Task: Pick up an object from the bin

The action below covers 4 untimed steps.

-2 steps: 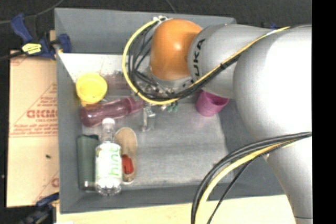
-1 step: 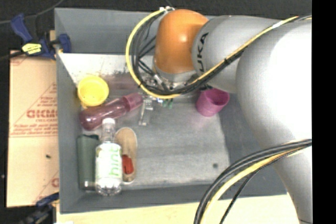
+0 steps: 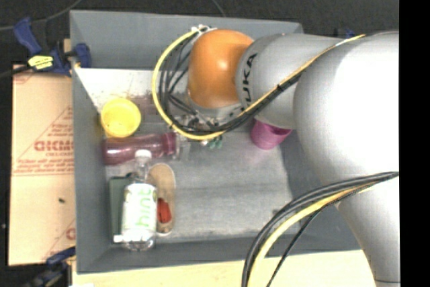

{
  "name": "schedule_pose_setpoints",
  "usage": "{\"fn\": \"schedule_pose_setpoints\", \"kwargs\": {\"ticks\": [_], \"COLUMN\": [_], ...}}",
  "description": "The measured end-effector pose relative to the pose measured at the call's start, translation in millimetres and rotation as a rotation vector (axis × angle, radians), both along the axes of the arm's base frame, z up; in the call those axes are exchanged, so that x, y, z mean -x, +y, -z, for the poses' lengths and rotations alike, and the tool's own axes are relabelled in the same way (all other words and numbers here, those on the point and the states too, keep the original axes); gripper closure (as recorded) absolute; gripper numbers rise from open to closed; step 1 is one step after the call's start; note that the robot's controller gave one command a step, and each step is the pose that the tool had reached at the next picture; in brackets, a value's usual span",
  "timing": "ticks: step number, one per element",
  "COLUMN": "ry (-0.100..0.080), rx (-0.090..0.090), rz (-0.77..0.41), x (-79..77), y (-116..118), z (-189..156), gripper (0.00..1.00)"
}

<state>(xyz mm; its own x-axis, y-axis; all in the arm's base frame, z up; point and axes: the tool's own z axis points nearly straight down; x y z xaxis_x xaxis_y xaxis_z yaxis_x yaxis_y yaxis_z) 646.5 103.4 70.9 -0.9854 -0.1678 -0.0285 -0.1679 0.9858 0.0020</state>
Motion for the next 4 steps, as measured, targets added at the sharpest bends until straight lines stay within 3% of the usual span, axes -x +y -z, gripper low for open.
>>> {"fn": "schedule_pose_setpoints", "kwargs": {"ticks": [1,2,3,4], "ry": [0.0,0.001,-0.008,-0.003], "rx": [0.0,-0.002,-0.004,-0.003], "rz": [0.001,0.029,0.033,0.032], "x": [0.0,3.4,-7.1,-5.8], "y": [0,7,10,10], "z": [0,-89,-50,-38], "gripper": [1.0,1.0,1.0,1.0]}}
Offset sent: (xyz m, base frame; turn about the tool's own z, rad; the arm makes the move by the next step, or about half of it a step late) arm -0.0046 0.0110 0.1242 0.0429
